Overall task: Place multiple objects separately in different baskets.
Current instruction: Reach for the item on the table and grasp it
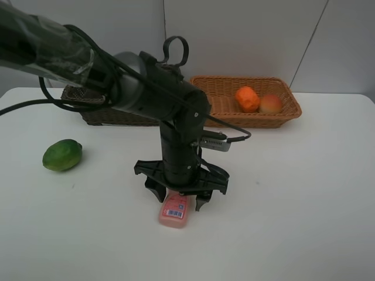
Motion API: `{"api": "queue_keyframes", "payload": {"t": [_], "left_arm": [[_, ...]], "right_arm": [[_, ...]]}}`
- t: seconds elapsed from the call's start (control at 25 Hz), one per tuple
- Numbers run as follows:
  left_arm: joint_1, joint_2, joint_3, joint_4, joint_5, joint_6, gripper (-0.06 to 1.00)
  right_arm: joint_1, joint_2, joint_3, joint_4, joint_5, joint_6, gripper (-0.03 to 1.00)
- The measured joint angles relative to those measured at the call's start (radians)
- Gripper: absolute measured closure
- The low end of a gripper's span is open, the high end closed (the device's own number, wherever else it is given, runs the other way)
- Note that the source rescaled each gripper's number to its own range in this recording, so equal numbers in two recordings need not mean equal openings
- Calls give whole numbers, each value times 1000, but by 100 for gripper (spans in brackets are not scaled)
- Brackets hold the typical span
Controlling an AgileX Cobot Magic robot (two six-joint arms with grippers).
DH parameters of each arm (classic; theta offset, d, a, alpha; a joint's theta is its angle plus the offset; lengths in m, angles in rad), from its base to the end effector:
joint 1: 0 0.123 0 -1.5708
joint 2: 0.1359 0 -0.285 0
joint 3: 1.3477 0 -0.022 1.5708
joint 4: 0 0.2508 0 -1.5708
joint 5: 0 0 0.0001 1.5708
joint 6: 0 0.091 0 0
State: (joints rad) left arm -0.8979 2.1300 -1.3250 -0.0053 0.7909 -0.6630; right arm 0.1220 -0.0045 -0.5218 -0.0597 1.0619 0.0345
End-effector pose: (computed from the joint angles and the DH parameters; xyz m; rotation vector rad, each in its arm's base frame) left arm 0.2437 -0.3063 0.1027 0.3576 3.0787 -0.0720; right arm -0.0076 -0.0057 0.2833 -0.0845 2.0161 0.0283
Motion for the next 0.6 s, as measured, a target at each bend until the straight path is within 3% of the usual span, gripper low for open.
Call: {"api": "queue_keyframes", "payload": {"t": [0.6], "left_arm": [[0, 0, 1, 0, 37, 0, 6]], "right_arm": [[0, 0, 0, 0, 0, 0, 30]]}}
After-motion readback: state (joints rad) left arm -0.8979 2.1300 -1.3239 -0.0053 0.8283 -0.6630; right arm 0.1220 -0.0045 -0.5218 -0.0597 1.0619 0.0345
